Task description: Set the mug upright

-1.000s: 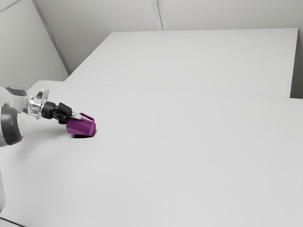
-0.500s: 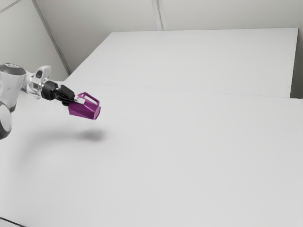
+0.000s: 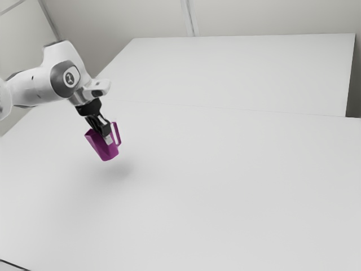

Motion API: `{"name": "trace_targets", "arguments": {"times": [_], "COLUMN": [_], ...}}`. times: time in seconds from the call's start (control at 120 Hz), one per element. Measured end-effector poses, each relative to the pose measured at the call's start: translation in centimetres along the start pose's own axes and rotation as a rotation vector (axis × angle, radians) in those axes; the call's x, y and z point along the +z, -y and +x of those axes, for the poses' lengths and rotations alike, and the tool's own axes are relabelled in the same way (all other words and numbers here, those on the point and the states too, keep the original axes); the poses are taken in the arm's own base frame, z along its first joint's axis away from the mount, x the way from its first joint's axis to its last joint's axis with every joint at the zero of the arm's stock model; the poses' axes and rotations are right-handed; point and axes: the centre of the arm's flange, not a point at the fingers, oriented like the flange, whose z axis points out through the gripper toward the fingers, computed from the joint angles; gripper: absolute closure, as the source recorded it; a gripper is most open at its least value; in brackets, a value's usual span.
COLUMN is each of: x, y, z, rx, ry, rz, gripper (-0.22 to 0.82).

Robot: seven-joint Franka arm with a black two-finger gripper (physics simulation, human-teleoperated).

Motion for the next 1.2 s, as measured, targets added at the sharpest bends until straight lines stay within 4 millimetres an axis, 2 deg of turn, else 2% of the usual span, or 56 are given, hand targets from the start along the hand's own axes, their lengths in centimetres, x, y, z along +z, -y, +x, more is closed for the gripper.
{"name": "trace_targets", "arguments": {"times": [0.142, 0.308, 0.458, 0.583, 0.683, 0.8, 0.967, 1.033, 1.2], "x": [3.4, 5.8, 8.3, 9.9, 9.8, 8.8, 4.9, 2.4, -6.7], "y": [-0.4, 0.0, -0.1, -0.5, -0.7, -0.9, -1.7, -1.8, -1.5], "z": [0.0, 0.1, 0.4, 0.6, 0.8, 0.8, 0.7, 1.2, 4.4], "rx": [-0.047, -0.121, -0.173, -0.204, -0.226, -0.249, -0.271, -0.28, -0.291], "ry": [-0.03, -0.073, -0.072, -0.068, -0.081, -0.106, -0.156, -0.181, -0.233], "rz": [0.111, 0.164, 0.165, 0.159, 0.162, 0.169, 0.18, 0.182, 0.189], "gripper": [0.77, 0.77, 0.72, 0.6, 0.39, 0.22, 0.1, 0.07, 0.03]}}
